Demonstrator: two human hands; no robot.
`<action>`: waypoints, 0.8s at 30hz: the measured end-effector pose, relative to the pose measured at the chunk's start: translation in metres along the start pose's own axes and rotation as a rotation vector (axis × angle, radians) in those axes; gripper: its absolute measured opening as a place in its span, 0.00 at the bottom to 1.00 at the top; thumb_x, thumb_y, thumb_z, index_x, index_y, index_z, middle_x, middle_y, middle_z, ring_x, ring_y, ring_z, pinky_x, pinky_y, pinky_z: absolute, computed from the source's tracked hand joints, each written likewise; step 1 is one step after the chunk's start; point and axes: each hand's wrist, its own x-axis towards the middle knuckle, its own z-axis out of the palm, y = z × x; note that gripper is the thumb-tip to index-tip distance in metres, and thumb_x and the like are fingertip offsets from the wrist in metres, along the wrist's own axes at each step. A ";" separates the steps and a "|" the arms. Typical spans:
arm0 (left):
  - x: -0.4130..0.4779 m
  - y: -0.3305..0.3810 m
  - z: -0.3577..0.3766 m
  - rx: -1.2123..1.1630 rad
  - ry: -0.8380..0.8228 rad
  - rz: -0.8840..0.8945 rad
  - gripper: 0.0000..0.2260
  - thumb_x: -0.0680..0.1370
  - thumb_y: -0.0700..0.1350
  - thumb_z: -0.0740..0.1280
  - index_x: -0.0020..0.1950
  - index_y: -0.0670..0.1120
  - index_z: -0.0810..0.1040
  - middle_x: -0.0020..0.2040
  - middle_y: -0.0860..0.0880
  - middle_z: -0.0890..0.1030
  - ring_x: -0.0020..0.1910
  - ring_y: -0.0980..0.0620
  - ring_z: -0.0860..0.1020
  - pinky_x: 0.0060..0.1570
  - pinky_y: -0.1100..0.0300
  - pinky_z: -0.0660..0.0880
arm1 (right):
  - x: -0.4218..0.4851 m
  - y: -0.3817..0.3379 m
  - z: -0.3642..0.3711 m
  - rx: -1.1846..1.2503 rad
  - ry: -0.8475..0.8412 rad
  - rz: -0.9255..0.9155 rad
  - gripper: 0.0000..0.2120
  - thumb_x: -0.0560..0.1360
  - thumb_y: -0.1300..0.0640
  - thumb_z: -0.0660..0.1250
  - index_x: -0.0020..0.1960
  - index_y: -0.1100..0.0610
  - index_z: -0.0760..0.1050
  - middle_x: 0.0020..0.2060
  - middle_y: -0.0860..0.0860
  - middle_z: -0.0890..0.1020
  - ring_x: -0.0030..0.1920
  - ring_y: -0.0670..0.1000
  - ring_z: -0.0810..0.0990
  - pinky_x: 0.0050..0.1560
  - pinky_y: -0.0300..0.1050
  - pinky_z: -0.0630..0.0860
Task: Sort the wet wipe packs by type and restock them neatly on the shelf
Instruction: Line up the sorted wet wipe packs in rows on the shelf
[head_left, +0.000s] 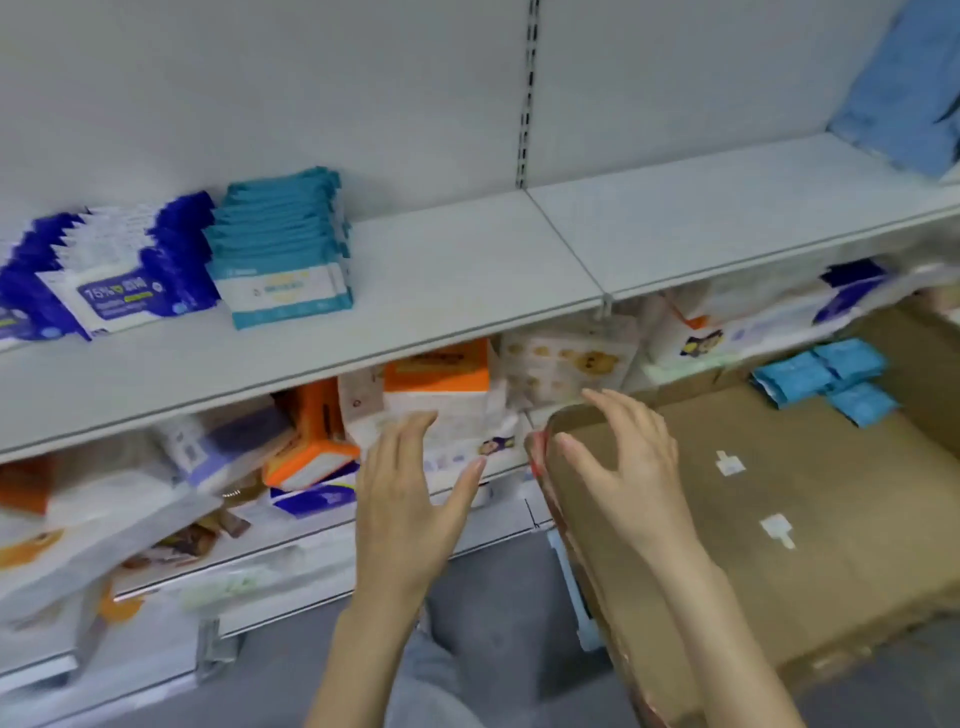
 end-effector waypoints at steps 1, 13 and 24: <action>-0.022 0.019 0.016 -0.013 -0.038 0.013 0.25 0.73 0.61 0.63 0.65 0.49 0.71 0.61 0.51 0.75 0.61 0.50 0.73 0.61 0.52 0.70 | -0.021 0.020 -0.019 -0.014 0.011 0.024 0.26 0.74 0.40 0.65 0.69 0.48 0.70 0.66 0.45 0.72 0.68 0.47 0.65 0.67 0.46 0.60; -0.128 0.208 0.144 -0.196 -0.339 0.125 0.22 0.75 0.58 0.66 0.67 0.54 0.69 0.61 0.61 0.70 0.64 0.59 0.68 0.63 0.58 0.67 | -0.158 0.185 -0.220 0.026 0.144 0.378 0.27 0.75 0.41 0.64 0.71 0.47 0.66 0.66 0.45 0.71 0.69 0.48 0.66 0.71 0.52 0.62; -0.109 0.287 0.328 -0.246 -0.450 -0.071 0.21 0.76 0.57 0.66 0.66 0.53 0.70 0.61 0.60 0.72 0.63 0.60 0.69 0.58 0.64 0.64 | -0.100 0.343 -0.277 0.009 -0.054 0.406 0.25 0.76 0.41 0.62 0.71 0.44 0.64 0.66 0.43 0.69 0.68 0.46 0.66 0.70 0.52 0.62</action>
